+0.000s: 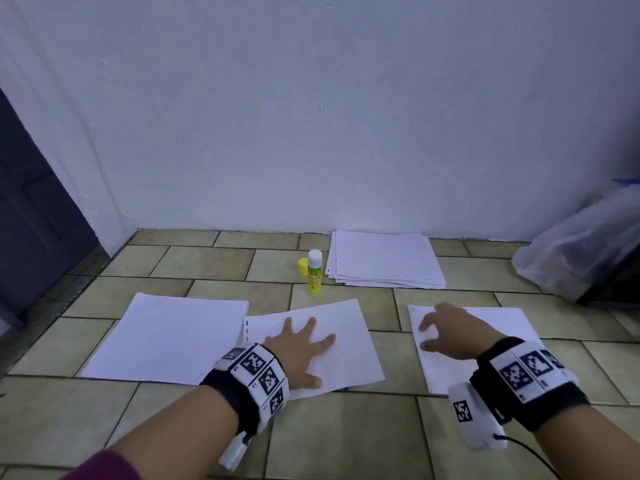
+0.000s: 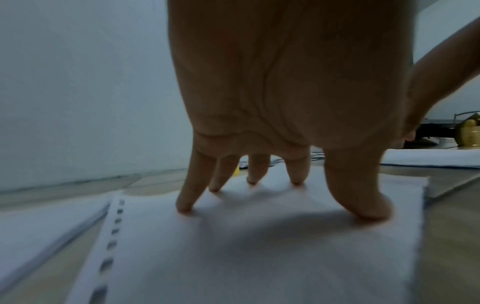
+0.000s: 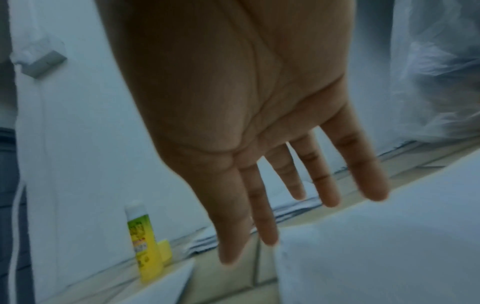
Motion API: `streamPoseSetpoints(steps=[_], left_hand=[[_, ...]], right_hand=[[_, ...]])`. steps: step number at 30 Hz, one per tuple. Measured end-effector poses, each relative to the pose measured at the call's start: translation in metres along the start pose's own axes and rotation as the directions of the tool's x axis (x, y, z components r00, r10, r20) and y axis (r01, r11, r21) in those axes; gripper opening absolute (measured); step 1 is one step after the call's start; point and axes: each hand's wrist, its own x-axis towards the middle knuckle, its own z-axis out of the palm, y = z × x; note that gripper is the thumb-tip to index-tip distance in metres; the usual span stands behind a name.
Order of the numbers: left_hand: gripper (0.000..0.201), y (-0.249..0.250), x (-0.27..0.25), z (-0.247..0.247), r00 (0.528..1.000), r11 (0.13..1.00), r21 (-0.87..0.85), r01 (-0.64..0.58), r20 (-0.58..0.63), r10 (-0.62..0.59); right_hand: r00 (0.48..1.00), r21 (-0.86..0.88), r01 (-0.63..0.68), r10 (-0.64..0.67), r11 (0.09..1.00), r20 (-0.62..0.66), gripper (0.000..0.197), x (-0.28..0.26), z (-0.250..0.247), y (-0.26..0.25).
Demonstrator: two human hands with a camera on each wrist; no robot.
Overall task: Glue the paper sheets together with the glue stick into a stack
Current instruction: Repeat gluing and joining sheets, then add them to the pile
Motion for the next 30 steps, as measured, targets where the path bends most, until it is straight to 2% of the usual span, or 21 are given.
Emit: streamPoseSetpoints(steps=[4, 7, 11, 14, 18, 20, 21, 22, 24, 26, 28, 30], left_hand=[[0.089, -0.008, 0.002, -0.007, 0.997, 0.997, 0.059, -0.05, 0.067, 0.046], [0.091, -0.009, 0.005, -0.003, 0.997, 0.997, 0.064, -0.037, 0.066, 0.033], [0.093, -0.011, 0.01, -0.001, 0.996, 0.997, 0.059, -0.052, 0.077, 0.047], [0.106, -0.012, 0.009, -0.002, 0.994, 0.997, 0.05, -0.065, 0.089, 0.06], [0.086, -0.011, 0.007, -0.002, 0.997, 0.998, 0.034, -0.047, 0.067, 0.045], [0.089, -0.012, 0.006, -0.003, 0.996, 0.998, 0.025, -0.055, 0.071, 0.053], [0.09, -0.012, 0.006, -0.003, 0.996, 0.998, 0.023, -0.053, 0.073, 0.052], [0.09, -0.011, 0.006, -0.003, 0.996, 0.999, 0.023, -0.042, 0.078, 0.04], [0.088, -0.005, 0.005, -0.005, 0.997, 1.0, 0.026, -0.011, 0.083, 0.009], [0.088, 0.003, 0.004, -0.008, 0.997, 0.999, 0.045, 0.014, 0.074, -0.017], [0.088, 0.01, 0.003, -0.012, 0.997, 0.998, 0.056, 0.033, 0.068, -0.037], [0.088, 0.012, 0.004, -0.015, 0.996, 0.998, 0.051, 0.049, 0.067, -0.052]], right_hand=[[0.973, 0.23, 0.135, -0.085, 0.964, -0.215, 0.042, 0.015, -0.019, -0.044], [0.957, 0.438, 0.22, -0.106, 0.872, -0.269, 0.045, 0.041, -0.024, -0.082], [0.96, 0.576, 0.217, -0.064, 0.788, -0.273, 0.058, 0.076, -0.021, -0.114], [0.958, 0.574, 0.224, -0.069, 0.787, -0.28, 0.058, 0.095, -0.017, -0.13], [0.947, 0.549, 0.255, -0.091, 0.796, -0.309, 0.037, 0.107, -0.016, -0.135], [0.94, 0.583, 0.288, -0.11, 0.76, -0.322, 0.012, 0.105, -0.02, -0.129], [0.941, 0.612, 0.307, -0.135, 0.729, -0.31, 0.007, 0.102, -0.024, -0.122], [0.944, 0.644, 0.321, -0.177, 0.694, -0.279, 0.008, 0.099, -0.028, -0.114], [0.948, 0.691, 0.31, -0.263, 0.653, -0.177, 0.026, 0.089, -0.04, -0.095], [0.962, 0.606, 0.265, -0.251, 0.75, -0.11, 0.042, 0.078, -0.053, -0.073], [0.972, 0.499, 0.23, -0.179, 0.836, -0.15, 0.052, 0.07, -0.063, -0.056], [0.97, 0.536, 0.211, -0.106, 0.817, -0.221, 0.051, 0.067, -0.066, -0.046]])
